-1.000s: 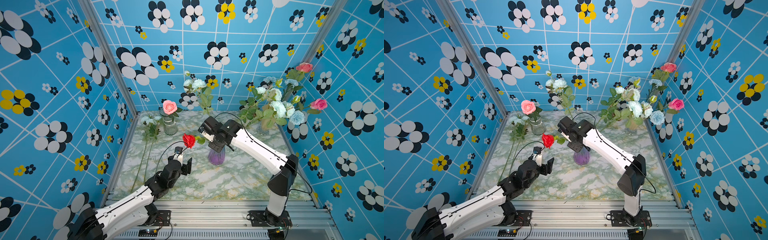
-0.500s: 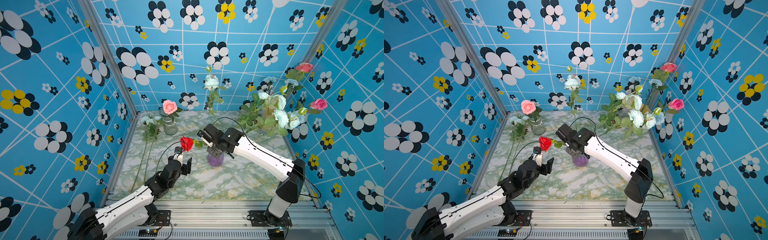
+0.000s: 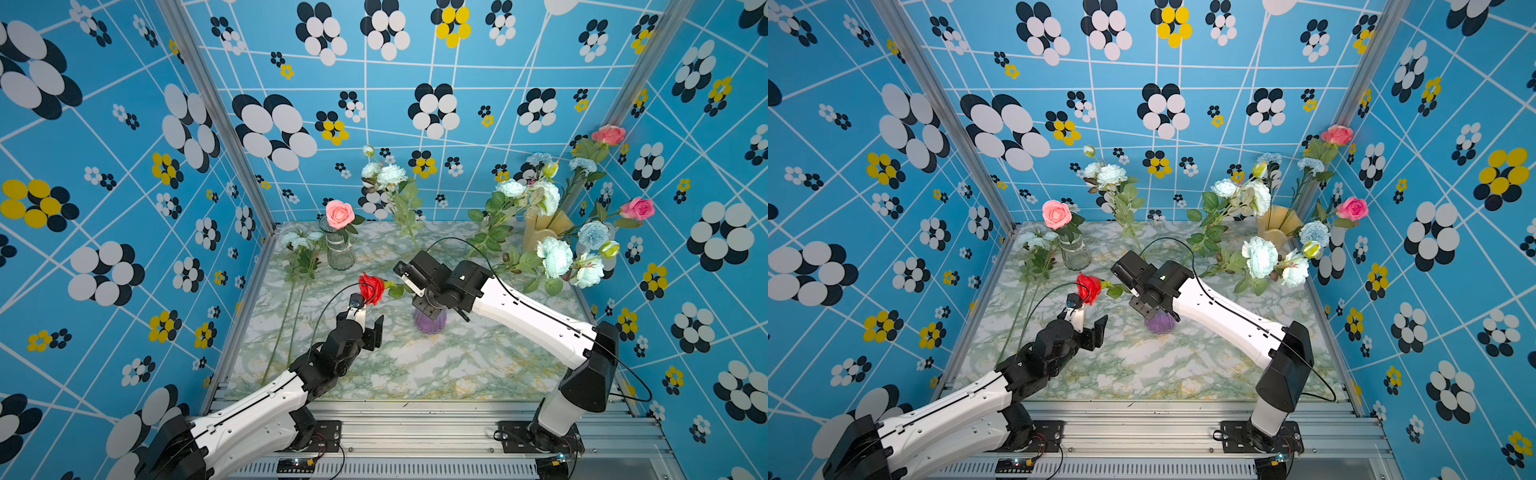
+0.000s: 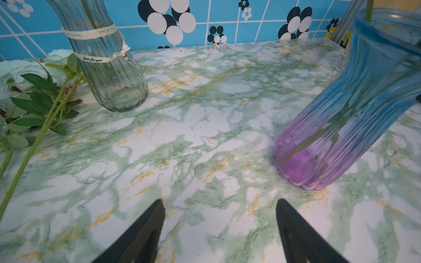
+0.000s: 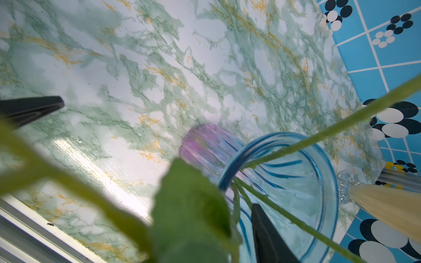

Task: Pick out blue flowers from the vase
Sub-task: Move the vase to the center of the board, then pick up the flower from the vase.

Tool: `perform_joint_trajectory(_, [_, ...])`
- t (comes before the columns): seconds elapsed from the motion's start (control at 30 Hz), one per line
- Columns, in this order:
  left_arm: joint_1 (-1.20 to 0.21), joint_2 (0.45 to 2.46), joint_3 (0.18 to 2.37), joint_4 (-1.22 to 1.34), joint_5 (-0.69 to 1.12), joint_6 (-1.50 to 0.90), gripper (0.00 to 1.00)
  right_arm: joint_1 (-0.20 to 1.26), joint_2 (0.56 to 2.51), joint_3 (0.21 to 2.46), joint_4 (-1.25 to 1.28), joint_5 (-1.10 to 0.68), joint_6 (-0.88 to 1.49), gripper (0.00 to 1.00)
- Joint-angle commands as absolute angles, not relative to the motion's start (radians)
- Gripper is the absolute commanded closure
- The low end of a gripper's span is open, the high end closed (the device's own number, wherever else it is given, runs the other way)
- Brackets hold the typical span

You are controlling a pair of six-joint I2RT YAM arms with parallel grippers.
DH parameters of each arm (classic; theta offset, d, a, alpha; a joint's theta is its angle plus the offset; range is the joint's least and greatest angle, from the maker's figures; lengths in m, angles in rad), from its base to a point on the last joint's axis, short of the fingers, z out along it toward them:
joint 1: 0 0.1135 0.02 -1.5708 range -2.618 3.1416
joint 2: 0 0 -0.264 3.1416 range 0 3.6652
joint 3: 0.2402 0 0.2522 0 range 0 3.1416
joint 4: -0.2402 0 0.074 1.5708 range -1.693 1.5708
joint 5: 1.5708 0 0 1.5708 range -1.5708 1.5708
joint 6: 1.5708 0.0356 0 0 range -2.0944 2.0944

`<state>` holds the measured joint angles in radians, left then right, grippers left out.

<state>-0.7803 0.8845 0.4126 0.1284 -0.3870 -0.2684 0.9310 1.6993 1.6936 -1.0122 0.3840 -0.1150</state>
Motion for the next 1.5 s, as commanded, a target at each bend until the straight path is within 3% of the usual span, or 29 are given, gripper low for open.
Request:
perform_joint_trajectory(0.0, [-0.787, 0.884, 0.413, 0.133, -0.397, -0.257, 0.20, 0.937, 1.649, 1.684, -1.014, 0.390, -0.097, 0.52])
perform_joint_trajectory(0.4, [-0.789, 0.873, 0.431, 0.110, -0.395, -0.237, 0.18, 0.937, 1.550, 1.711, -1.014, 0.394, -0.085, 0.46])
perform_joint_trajectory(0.6, [-0.786, 0.785, 0.431, 0.055, -0.430, -0.226, 0.15, 0.937, 1.498, 1.713, -0.999, 0.434, -0.058, 0.38])
perform_joint_trajectory(0.83, [-0.785, 0.683, 0.442, -0.035, -0.418, -0.278, 0.15, 0.932, 1.454, 1.712, -0.940, 0.410, -0.040, 0.42])
perform_joint_trajectory(1.0, [-0.781, 0.607, 0.498, -0.162, -0.437, -0.287, 0.14, 0.915, 1.450, 1.728, -0.899, 0.410, -0.029, 0.36])
perform_joint_trajectory(1.27, [-0.775, 0.469, 0.729, -0.398, -0.431, -0.271, 0.13, 0.889, 1.471, 1.768, -0.891, 0.365, -0.003, 0.35])
perform_joint_trajectory(1.47, [-0.775, 0.578, 1.019, -0.510, -0.336, -0.232, 0.11, 0.874, 1.439, 1.734, -0.859, 0.358, 0.027, 0.37])
